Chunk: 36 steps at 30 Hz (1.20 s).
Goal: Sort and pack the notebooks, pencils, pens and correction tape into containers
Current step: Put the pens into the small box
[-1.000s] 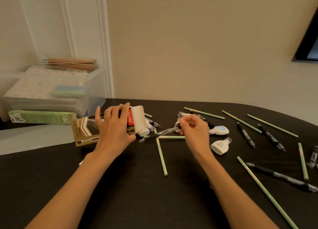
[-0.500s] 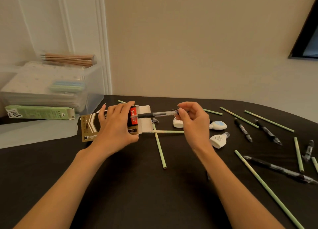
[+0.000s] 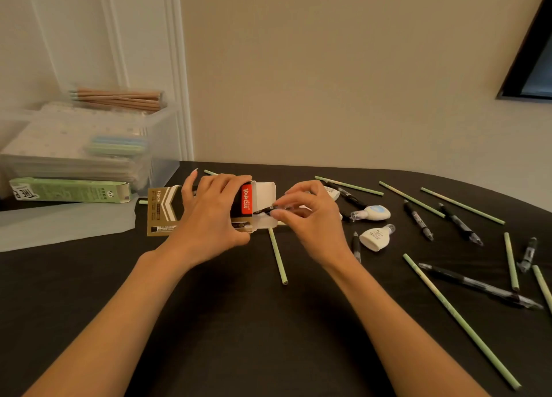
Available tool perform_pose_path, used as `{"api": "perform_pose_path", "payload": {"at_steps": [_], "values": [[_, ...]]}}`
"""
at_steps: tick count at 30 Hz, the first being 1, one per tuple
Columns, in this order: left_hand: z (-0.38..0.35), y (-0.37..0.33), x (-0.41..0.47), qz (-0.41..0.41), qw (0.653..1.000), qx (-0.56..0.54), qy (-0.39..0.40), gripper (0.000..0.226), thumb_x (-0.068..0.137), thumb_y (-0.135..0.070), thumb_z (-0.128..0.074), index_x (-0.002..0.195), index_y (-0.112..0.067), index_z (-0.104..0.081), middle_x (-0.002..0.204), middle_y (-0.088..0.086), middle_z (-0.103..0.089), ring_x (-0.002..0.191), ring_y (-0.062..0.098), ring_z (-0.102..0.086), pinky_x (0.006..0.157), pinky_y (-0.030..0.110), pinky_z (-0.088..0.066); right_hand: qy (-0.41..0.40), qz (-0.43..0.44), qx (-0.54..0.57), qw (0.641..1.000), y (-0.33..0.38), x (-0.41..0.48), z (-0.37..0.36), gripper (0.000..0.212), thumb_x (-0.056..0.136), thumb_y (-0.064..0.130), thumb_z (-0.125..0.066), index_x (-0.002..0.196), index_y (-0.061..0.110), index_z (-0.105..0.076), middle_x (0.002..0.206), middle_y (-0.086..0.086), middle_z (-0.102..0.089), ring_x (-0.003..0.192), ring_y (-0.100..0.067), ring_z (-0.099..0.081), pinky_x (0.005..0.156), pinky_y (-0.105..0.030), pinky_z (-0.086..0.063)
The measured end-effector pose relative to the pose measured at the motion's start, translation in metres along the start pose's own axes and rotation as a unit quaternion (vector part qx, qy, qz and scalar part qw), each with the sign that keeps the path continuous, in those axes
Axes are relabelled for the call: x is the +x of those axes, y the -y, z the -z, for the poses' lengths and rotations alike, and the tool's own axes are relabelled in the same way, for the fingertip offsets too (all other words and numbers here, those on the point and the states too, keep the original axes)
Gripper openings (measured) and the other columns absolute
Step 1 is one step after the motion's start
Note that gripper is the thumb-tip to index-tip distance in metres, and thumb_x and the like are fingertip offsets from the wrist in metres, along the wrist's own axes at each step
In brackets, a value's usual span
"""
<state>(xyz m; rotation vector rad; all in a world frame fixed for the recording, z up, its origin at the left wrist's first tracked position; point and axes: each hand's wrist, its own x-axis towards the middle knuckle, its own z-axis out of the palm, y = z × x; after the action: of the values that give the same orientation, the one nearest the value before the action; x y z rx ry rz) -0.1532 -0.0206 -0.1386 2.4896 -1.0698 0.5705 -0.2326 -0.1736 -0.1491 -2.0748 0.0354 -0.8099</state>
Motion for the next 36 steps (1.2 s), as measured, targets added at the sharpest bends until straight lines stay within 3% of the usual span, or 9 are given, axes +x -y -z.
{"api": "perform_pose_path", "payload": {"at_steps": [4, 9, 17, 20, 22, 25, 28, 32, 36], "values": [[0.002, -0.007, -0.001, -0.026, 0.999, -0.023, 0.019, 0.085, 0.072, -0.038, -0.073, 0.143, -0.030, -0.026, 0.141, -0.006, -0.035, 0.135, 0.014, -0.022, 0.114, 0.033, 0.007, 0.046, -0.002, -0.043, 0.998, -0.003, -0.001, -0.001, 0.011, 0.075, 0.016, -0.075, 0.080, 0.024, -0.070, 0.118, 0.019, -0.037, 0.102, 0.007, -0.036, 0.086, -0.011, -0.031], [0.001, -0.014, -0.003, -0.051, 0.997, -0.056, 0.019, 0.086, 0.071, -0.040, -0.073, 0.143, -0.029, -0.028, 0.138, -0.004, -0.040, 0.132, 0.017, -0.026, 0.113, 0.033, -0.002, 0.154, -0.054, 0.000, 0.987, -0.001, -0.002, -0.006, 0.017, 0.082, 0.011, -0.066, 0.086, 0.026, -0.073, 0.154, 0.006, -0.019, 0.141, -0.012, -0.011, 0.115, -0.041, -0.019], [-0.001, -0.029, -0.003, -0.060, 0.993, -0.093, 0.047, 0.088, 0.074, -0.036, -0.074, 0.145, -0.031, -0.023, 0.138, -0.004, -0.038, 0.131, 0.016, -0.025, 0.111, 0.033, -0.009, 0.214, -0.162, 0.118, 0.956, 0.005, -0.008, 0.004, 0.023, 0.088, 0.004, -0.057, 0.087, 0.023, -0.069, 0.101, 0.002, -0.065, 0.111, -0.017, -0.056, 0.102, -0.039, -0.042], [-0.002, -0.032, 0.000, -0.043, 0.996, -0.073, 0.039, 0.089, 0.074, -0.038, -0.073, 0.146, -0.031, -0.020, 0.140, -0.004, -0.036, 0.132, 0.016, -0.023, 0.111, 0.032, -0.006, 0.133, -0.165, 0.222, 0.952, 0.003, -0.003, 0.025, 0.019, 0.089, 0.007, -0.054, 0.096, 0.018, -0.068, 0.110, -0.003, -0.064, 0.109, -0.018, -0.058, 0.092, -0.032, -0.048], [-0.006, -0.033, 0.001, -0.023, 0.998, -0.044, 0.036, 0.091, 0.075, -0.040, -0.071, 0.147, -0.031, -0.017, 0.142, -0.004, -0.033, 0.133, 0.017, -0.021, 0.111, 0.032, -0.005, -0.025, -0.201, 0.254, 0.946, -0.003, 0.000, 0.045, 0.016, 0.091, 0.007, -0.053, 0.097, 0.013, -0.065, 0.104, -0.005, -0.064, 0.093, -0.016, -0.064, 0.078, -0.025, -0.052], [-0.012, -0.036, 0.003, 0.001, 0.999, 0.000, 0.041, 0.092, 0.076, -0.044, -0.070, 0.148, -0.031, -0.014, 0.144, -0.003, -0.031, 0.134, 0.020, -0.021, 0.111, 0.034, -0.005, -0.163, -0.287, -0.043, 0.943, -0.026, -0.003, 0.067, 0.021, 0.092, 0.024, -0.050, 0.079, 0.010, -0.060, 0.082, -0.010, -0.064, 0.067, -0.018, -0.062, 0.068, -0.030, -0.053], [-0.018, -0.042, 0.006, 0.023, 0.999, 0.015, 0.035, 0.092, 0.076, -0.044, -0.069, 0.148, -0.029, -0.015, 0.145, 0.000, -0.031, 0.134, 0.022, -0.021, 0.111, 0.037, -0.007, 0.008, -0.339, -0.298, 0.892, -0.039, -0.012, 0.077, 0.040, 0.087, 0.047, -0.051, 0.075, 0.010, -0.058, 0.073, -0.008, -0.064, 0.072, -0.020, -0.062, 0.069, -0.031, -0.048], [-0.024, -0.050, 0.006, 0.038, 0.998, 0.019, 0.038, 0.092, 0.076, -0.044, -0.069, 0.148, -0.027, -0.015, 0.145, 0.001, -0.032, 0.135, 0.024, -0.021, 0.112, 0.038, -0.007, 0.186, -0.339, -0.360, 0.849, -0.031, -0.021, 0.076, 0.032, 0.088, 0.040, -0.055, 0.072, 0.013, -0.053, 0.057, -0.001, -0.056, 0.054, -0.010, -0.052, 0.055, -0.025, -0.040], [-0.027, -0.056, 0.005, 0.039, 0.998, 0.032, 0.043, 0.091, 0.077, -0.044, -0.069, 0.148, -0.027, -0.015, 0.146, 0.002, -0.031, 0.136, 0.024, -0.021, 0.113, 0.038, -0.006, 0.180, -0.347, -0.254, 0.885, -0.023, -0.019, 0.074, 0.031, 0.096, 0.025, -0.043, 0.074, 0.006, -0.053, 0.057, -0.005, -0.059, 0.047, -0.011, -0.053, 0.047, -0.020, -0.043]]}}
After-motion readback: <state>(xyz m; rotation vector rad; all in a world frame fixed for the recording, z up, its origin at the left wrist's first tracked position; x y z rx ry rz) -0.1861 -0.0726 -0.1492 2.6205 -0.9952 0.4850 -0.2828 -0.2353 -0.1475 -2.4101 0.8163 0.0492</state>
